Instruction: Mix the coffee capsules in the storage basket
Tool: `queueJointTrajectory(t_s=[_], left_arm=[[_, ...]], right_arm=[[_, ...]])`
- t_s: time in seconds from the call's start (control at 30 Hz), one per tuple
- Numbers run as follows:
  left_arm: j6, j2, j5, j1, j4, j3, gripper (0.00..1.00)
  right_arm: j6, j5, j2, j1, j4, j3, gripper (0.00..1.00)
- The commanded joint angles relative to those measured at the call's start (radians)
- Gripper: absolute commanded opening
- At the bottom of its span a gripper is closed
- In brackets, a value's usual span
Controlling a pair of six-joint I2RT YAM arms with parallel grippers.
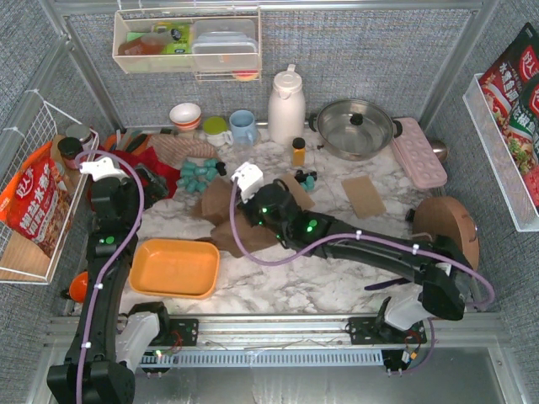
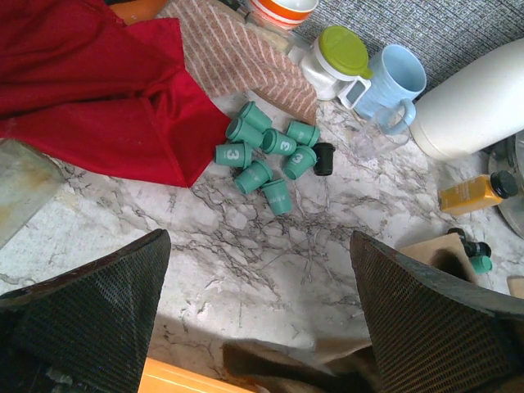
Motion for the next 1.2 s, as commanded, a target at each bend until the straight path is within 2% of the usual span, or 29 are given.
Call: queueJointTrajectory(t_s=[0.0, 0.3, 0.57, 0.83, 1.0, 1.17], left_arm=[[0.001, -0.001, 0.007, 0.001, 0.010, -0.001, 0.99], [0.003, 0.002, 0.005, 0.000, 0.009, 0.001, 0.99], [0.008, -0.001, -0.002, 0.000, 0.007, 0.001, 0.99], [0.010, -0.003, -0.004, 0.001, 0.004, -0.001, 0.99], [0.009, 0.001, -0.003, 0.001, 0.005, -0.002, 0.99], [0.010, 0.005, -0.003, 0.001, 0.002, 0.000, 0.99]], right_arm=[[-0.126, 0.108, -0.049, -0.062, -0.017, 0.031, 0.00], [-0.264, 0.118, -0.081, -0.295, 0.048, 0.143, 0.00], [-0.357, 0.112, -0.010, -0.490, 0.146, 0.333, 0.00], [-0.336, 0.096, 0.160, -0.725, 0.169, 0.608, 0.00], [-0.365, 0.130, 0.312, -0.828, 0.311, 0.667, 0.00], [-0.350, 0.178, 0.500, -0.898, 0.264, 0.769, 0.00]])
